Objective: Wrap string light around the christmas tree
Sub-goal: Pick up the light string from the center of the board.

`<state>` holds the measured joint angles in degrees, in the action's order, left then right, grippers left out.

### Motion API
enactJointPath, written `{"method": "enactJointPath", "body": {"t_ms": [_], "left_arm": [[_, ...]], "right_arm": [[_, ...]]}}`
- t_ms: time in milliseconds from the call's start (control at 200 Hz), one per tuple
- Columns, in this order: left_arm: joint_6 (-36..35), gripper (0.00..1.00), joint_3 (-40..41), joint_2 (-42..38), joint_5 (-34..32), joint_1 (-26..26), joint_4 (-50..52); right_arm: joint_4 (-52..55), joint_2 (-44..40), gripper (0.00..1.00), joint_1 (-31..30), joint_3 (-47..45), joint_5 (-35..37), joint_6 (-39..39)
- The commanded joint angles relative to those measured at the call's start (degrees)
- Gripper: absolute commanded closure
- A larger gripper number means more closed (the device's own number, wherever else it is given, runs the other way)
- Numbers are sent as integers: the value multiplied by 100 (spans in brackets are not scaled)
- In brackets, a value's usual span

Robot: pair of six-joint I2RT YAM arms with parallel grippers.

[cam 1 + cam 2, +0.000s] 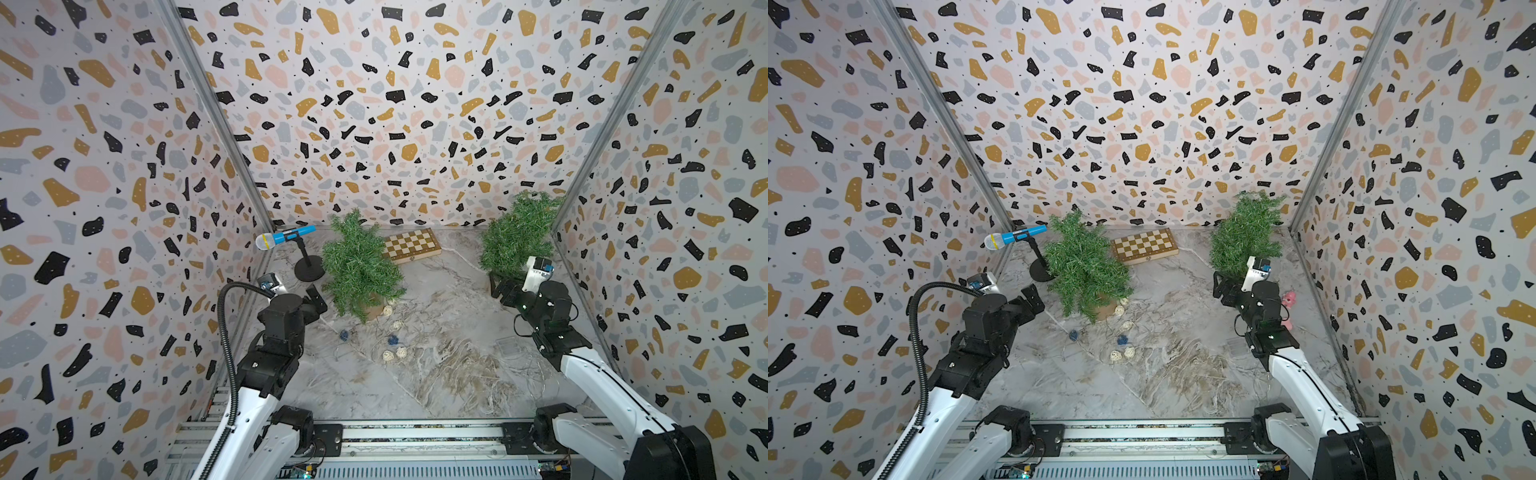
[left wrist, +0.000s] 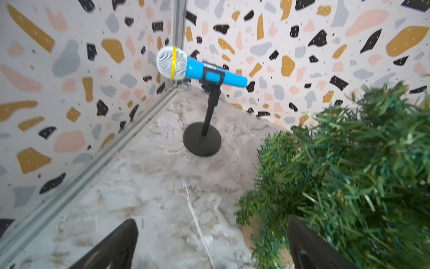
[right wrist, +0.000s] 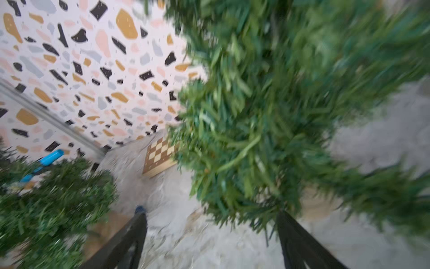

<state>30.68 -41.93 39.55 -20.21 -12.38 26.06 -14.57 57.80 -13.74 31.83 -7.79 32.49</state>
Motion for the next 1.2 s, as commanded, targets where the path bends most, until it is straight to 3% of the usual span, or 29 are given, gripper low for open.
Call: {"method": "enactJointPath", "body": {"t_ms": [0,150,275,451,591,771,941,1036,1191], "left_arm": [[570,1,-334,177,885,33,1508],[1263,8,-704,528,610,22,3018],[1590,11,-487,415,142,-19,3361],[1393,15,-206,963,826,-321,3064],[1250,14,-34,1414,978,-912,2518],[991,14,322,2110,1239,-949,1514],[878,25,510,2932,1641,-941,512],[796,40,523,3299,1565,-933,228],[813,89,304,2970,924,-889,839]], "right_arm": [[822,116,12,-576,335,-464,438],[1164,304,12,-1844,576,273,416],[1420,733,12,-2866,979,746,217],[1528,1499,14,-3759,1571,800,-495],[1712,2238,17,-4125,1941,753,-895],[1673,2820,24,-4154,2075,548,-1057],[1523,3101,25,-4224,2126,358,-1025],[1492,3106,26,-4242,2091,454,-1003],[1526,2930,25,-4233,2021,674,-1018]]}}
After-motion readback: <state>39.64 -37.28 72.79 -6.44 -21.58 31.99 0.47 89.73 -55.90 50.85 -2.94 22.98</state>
